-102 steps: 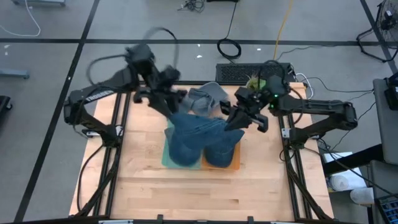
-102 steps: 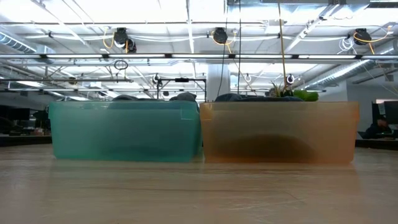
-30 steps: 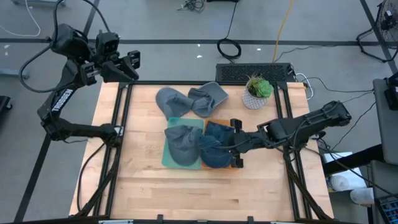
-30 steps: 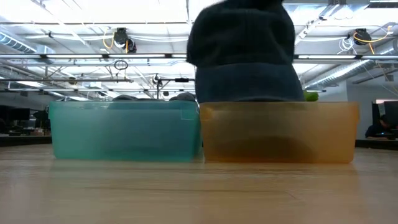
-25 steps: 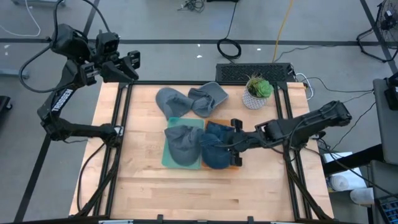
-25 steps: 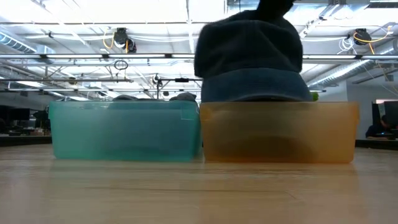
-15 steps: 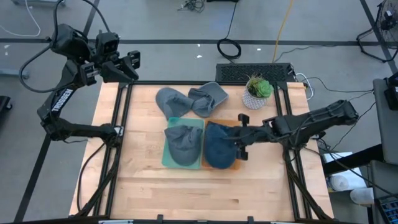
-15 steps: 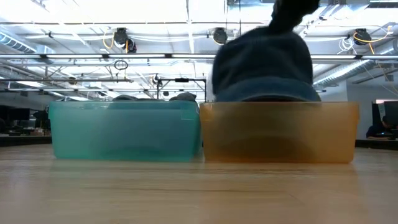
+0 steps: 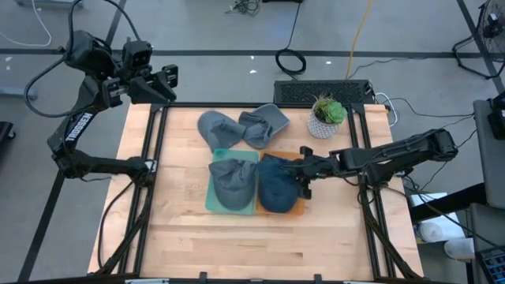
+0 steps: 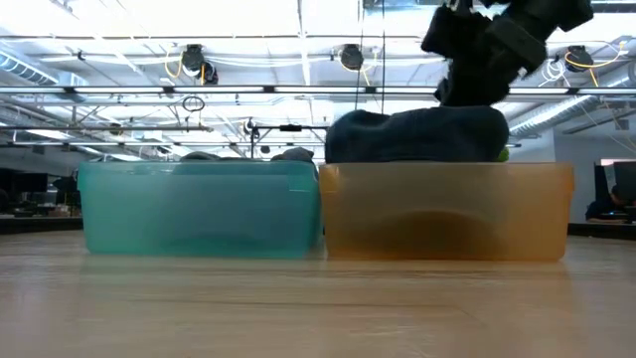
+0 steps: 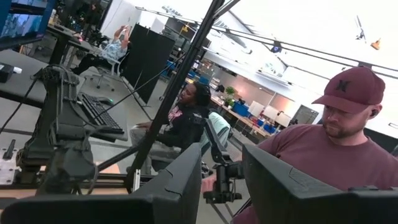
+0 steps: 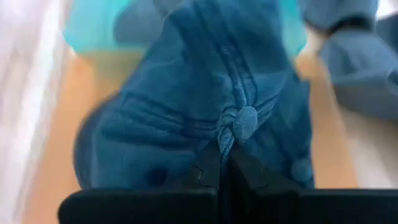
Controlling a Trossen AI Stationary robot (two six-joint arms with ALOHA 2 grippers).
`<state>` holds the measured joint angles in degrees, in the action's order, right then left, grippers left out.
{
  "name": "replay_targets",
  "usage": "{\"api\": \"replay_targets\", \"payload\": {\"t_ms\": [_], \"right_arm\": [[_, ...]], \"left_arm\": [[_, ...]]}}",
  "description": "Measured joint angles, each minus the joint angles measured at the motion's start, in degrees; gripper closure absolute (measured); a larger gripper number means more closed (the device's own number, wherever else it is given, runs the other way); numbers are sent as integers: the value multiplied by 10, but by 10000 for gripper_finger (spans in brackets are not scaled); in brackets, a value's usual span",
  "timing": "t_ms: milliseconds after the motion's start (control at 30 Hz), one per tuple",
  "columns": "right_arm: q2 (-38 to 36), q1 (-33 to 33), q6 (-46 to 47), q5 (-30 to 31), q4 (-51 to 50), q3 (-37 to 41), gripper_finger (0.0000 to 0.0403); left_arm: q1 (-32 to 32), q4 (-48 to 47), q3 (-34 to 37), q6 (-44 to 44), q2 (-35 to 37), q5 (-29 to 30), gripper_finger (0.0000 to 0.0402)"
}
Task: Pick & Place hat
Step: Put the blue cap into the orange bin
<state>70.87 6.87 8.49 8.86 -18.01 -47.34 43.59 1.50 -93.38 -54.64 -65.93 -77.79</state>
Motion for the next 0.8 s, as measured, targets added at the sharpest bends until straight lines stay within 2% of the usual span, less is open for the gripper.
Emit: {"api": "replay_targets", "payload": {"t_ms": [100,200,267,400,500,600,700,800], "right_arm": [[0,-1,0,-1,-1,6,401],[-7,-1,-17,0,-2,-5,382],[-16,-2,-29,7,1,-14,358],[-39,-2,-43,59,3,-19,299],[-55,-1,-44,92,45,-19,256],[-60,7,-30,76,112,-19,224],[-50,21,-17,59,145,-21,213],[-21,34,-18,55,126,-20,220]], "left_arm": [[0,0,0,-1,0,1,279],[0,0,0,0,0,1,279],[0,0,0,1,0,0,279],[0,0,0,3,0,0,279],[0,0,0,3,-1,-1,279],[0,0,0,4,-1,-2,279],[0,0,0,5,-1,-2,279],[0,0,0,12,-1,-2,279]]}}
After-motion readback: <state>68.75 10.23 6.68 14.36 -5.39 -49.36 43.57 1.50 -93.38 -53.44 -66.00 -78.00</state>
